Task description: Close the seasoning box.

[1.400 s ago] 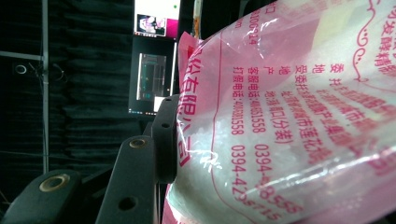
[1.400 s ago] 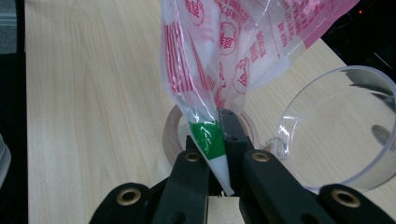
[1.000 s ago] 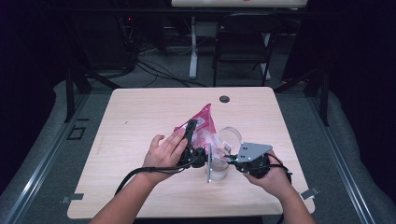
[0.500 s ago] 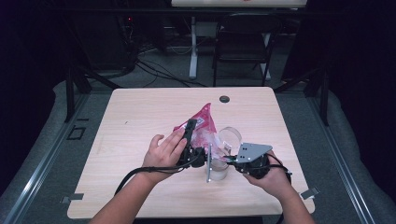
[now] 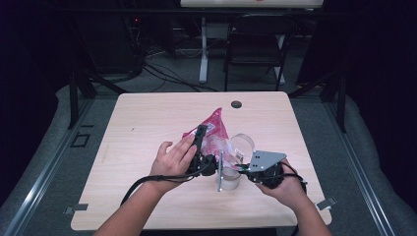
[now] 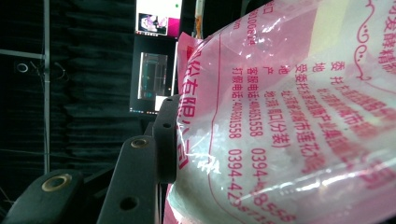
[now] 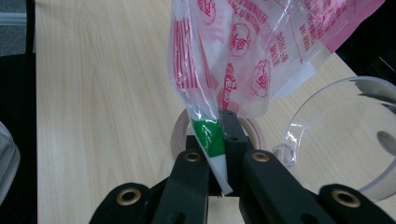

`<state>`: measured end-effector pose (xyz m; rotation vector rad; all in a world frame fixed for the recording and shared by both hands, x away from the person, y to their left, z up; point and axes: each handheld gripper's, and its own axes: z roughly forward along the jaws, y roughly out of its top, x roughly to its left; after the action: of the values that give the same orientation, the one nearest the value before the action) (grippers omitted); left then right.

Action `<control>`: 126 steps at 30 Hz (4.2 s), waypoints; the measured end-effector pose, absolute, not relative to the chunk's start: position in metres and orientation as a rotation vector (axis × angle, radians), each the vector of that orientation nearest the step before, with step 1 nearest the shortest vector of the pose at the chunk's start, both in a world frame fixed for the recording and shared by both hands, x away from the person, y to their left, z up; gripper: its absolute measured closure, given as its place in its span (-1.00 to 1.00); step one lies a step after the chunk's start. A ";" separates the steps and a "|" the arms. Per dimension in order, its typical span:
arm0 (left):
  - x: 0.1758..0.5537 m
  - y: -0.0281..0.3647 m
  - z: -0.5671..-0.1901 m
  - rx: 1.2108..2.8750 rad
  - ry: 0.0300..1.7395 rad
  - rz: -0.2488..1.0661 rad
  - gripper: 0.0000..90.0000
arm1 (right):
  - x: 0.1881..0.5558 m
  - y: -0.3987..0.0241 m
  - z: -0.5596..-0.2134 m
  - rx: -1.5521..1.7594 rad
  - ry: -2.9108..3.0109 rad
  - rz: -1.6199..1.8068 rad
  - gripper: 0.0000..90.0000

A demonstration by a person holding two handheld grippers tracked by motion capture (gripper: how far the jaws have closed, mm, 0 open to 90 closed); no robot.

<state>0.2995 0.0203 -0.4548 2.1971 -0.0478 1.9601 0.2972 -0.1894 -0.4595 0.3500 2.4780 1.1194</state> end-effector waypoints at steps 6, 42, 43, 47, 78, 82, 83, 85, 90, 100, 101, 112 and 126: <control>0.300 0.020 -0.455 2.194 -0.053 1.965 0.38 | 0.297 -0.189 -0.460 0.351 2.476 1.122 1.00; 0.300 0.028 -0.473 2.252 0.029 1.881 0.39 | 0.300 -0.185 -0.467 0.358 2.486 1.070 1.00; 0.300 0.029 -0.473 2.253 0.034 1.877 0.39 | 0.300 -0.185 -0.467 0.359 2.485 1.072 1.00; 0.301 0.029 -0.475 2.250 0.034 1.875 0.40 | 0.300 -0.185 -0.467 0.360 2.484 1.067 1.00; 0.299 0.037 -0.481 2.269 0.099 1.832 0.41 | 0.300 -0.182 -0.465 0.368 2.465 1.091 1.00; 0.299 0.037 -0.481 2.272 0.107 1.820 0.41 | 0.300 -0.183 -0.464 0.375 2.461 1.103 1.00; 0.299 0.037 -0.482 2.271 0.109 1.816 0.41 | 0.300 -0.183 -0.464 0.377 2.459 1.108 1.00; 0.298 0.037 -0.481 2.283 0.121 1.808 0.42 | 0.300 -0.183 -0.464 0.379 2.455 1.113 1.00; 0.298 0.038 -0.483 2.288 0.152 1.781 0.43 | 0.300 -0.183 -0.463 0.387 2.445 1.120 1.00; 0.298 0.044 -0.486 2.298 0.257 1.694 0.44 | 0.300 -0.178 -0.463 0.381 2.435 1.132 1.00; 0.299 0.044 -0.486 2.299 0.254 1.689 0.44 | 0.300 -0.178 -0.463 0.380 2.434 1.132 1.00; 0.299 0.046 -0.490 2.305 0.304 1.642 0.45 | 0.299 -0.177 -0.462 0.379 2.425 1.131 1.00; 0.300 0.046 -0.493 2.317 0.328 1.606 0.45 | 0.301 -0.177 -0.462 0.391 2.435 1.136 1.00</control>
<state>0.3000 0.0458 -0.4929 2.3167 0.3277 1.6064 0.3006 -0.1775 -0.4623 0.3907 2.4346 1.1357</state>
